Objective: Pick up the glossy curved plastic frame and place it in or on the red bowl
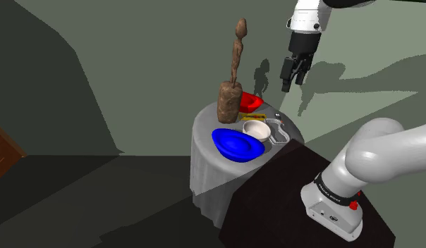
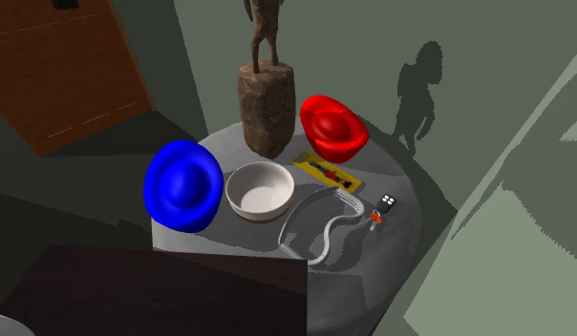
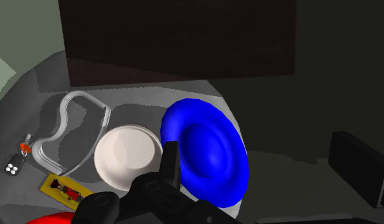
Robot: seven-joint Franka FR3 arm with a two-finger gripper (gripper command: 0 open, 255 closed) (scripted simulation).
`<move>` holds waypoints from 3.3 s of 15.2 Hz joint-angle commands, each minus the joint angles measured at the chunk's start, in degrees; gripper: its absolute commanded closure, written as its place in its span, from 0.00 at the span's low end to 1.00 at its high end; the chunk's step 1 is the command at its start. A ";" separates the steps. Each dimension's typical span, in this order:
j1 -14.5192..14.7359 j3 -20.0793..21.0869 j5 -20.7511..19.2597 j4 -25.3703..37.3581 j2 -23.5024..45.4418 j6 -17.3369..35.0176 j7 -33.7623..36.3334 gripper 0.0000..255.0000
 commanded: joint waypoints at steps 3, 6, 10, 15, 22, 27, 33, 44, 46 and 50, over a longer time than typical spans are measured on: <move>-0.85 -0.91 -1.15 -3.49 -0.34 3.59 -0.79 0.00; -2.27 -2.37 -2.91 -8.31 -0.26 9.19 -1.91 0.00; -4.42 -4.51 -5.37 -13.88 1.12 17.16 -3.32 0.00; -7.44 -7.49 -8.57 -19.28 5.22 28.08 -4.96 0.00; -11.85 -12.10 -12.91 -23.33 15.99 45.05 -7.04 0.00; -14.46 -15.58 -14.98 -23.35 26.91 57.65 -8.69 0.00; -16.30 -19.45 -13.17 -20.28 42.13 71.76 -12.74 0.00; -26.92 -13.51 0.74 -9.96 65.91 87.77 -25.71 0.00; -27.87 -12.53 1.20 -9.28 67.88 89.10 -26.09 0.00; -29.40 -11.00 1.78 -7.94 71.41 91.36 -26.60 0.00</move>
